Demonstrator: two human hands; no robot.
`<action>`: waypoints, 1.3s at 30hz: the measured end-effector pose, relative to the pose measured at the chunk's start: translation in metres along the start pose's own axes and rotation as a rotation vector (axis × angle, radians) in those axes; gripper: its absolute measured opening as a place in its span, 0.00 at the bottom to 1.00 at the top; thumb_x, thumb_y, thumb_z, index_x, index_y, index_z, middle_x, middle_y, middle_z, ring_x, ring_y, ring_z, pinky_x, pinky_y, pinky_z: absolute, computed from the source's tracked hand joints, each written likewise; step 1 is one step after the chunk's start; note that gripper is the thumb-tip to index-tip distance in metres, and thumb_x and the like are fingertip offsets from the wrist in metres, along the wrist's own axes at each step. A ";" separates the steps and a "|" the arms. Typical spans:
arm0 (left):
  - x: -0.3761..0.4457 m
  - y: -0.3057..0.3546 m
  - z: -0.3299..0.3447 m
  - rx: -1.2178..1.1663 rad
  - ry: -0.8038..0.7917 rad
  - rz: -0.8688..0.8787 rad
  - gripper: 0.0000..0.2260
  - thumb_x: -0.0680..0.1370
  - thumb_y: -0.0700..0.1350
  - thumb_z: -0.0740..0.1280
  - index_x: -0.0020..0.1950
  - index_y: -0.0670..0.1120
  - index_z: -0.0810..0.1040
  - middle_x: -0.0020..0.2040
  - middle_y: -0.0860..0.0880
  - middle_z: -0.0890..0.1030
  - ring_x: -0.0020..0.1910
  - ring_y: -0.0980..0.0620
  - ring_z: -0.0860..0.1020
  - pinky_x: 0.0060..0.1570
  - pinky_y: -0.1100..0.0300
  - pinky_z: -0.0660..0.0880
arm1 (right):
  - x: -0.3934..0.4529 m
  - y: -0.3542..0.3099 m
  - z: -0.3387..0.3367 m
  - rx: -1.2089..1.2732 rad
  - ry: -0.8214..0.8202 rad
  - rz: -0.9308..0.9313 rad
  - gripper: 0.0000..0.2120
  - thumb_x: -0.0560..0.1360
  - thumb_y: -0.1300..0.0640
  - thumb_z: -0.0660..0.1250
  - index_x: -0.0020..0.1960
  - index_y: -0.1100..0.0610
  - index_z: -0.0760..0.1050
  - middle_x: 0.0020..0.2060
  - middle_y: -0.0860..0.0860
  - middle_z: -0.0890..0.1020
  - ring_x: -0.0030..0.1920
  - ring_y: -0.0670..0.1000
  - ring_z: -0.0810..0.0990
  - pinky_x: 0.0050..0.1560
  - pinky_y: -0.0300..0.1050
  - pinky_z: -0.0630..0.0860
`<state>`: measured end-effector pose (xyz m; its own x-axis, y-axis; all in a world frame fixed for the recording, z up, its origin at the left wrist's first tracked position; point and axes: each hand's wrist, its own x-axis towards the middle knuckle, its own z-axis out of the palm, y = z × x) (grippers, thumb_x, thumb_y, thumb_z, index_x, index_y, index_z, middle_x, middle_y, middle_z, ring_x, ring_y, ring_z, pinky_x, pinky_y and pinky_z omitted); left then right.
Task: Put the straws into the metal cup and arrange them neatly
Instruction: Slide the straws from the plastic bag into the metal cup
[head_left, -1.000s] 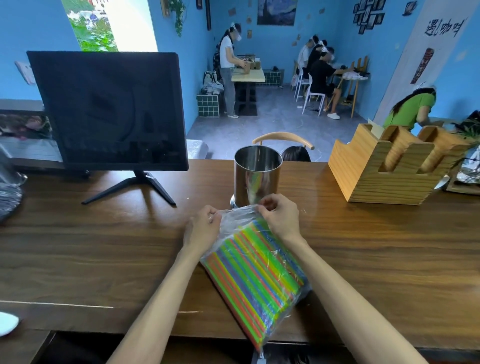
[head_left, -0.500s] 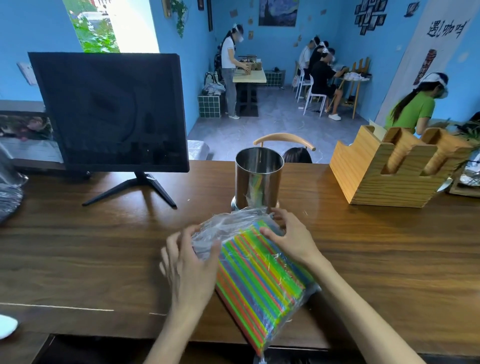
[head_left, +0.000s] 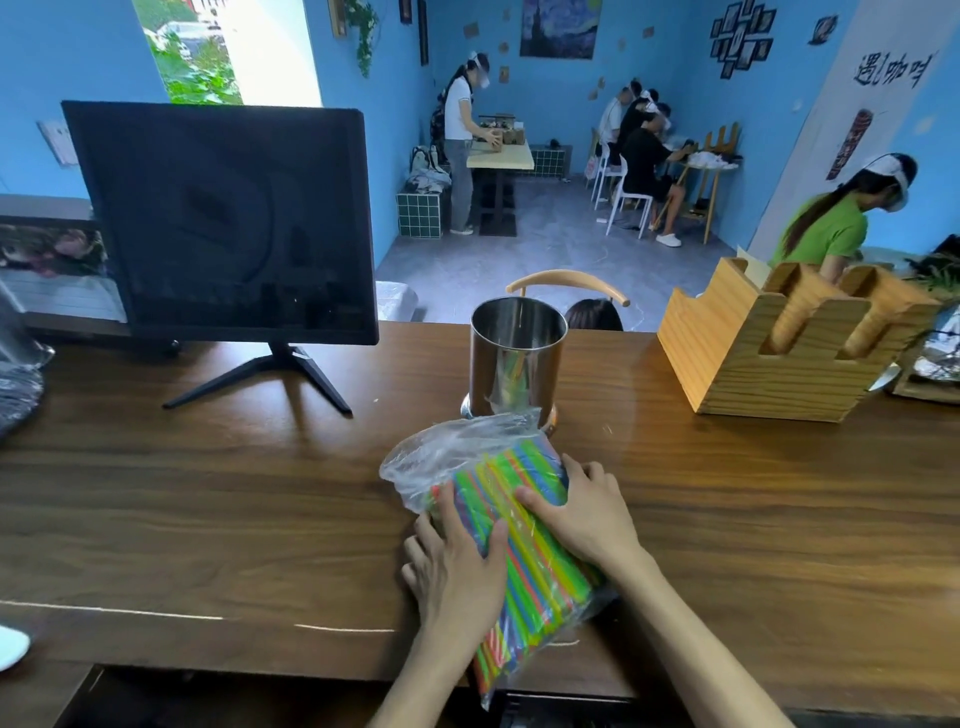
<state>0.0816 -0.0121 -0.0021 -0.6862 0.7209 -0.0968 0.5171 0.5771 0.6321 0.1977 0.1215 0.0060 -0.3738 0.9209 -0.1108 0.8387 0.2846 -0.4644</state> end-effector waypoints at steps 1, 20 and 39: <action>0.003 0.003 0.003 -0.015 0.012 0.007 0.35 0.81 0.64 0.57 0.82 0.56 0.44 0.78 0.45 0.58 0.73 0.40 0.61 0.70 0.43 0.61 | -0.002 -0.001 0.002 -0.003 0.017 0.010 0.45 0.73 0.25 0.59 0.80 0.52 0.59 0.69 0.56 0.70 0.69 0.59 0.69 0.69 0.54 0.68; 0.029 0.012 -0.002 -0.096 0.052 0.114 0.30 0.81 0.59 0.63 0.80 0.55 0.55 0.76 0.45 0.61 0.71 0.36 0.65 0.66 0.40 0.67 | -0.006 -0.006 0.003 0.179 0.051 0.139 0.49 0.75 0.26 0.59 0.81 0.61 0.55 0.76 0.61 0.66 0.75 0.63 0.63 0.73 0.55 0.61; 0.042 0.032 -0.014 -0.188 -0.209 -0.095 0.36 0.80 0.65 0.61 0.78 0.43 0.58 0.72 0.39 0.73 0.71 0.38 0.72 0.67 0.49 0.70 | -0.009 -0.010 0.002 0.171 -0.045 0.097 0.41 0.71 0.22 0.58 0.60 0.59 0.75 0.56 0.55 0.81 0.60 0.60 0.79 0.51 0.50 0.72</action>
<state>0.0625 0.0312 0.0247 -0.5968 0.7417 -0.3061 0.3384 0.5785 0.7422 0.1918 0.1099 0.0101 -0.3155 0.9277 -0.1996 0.7934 0.1425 -0.5917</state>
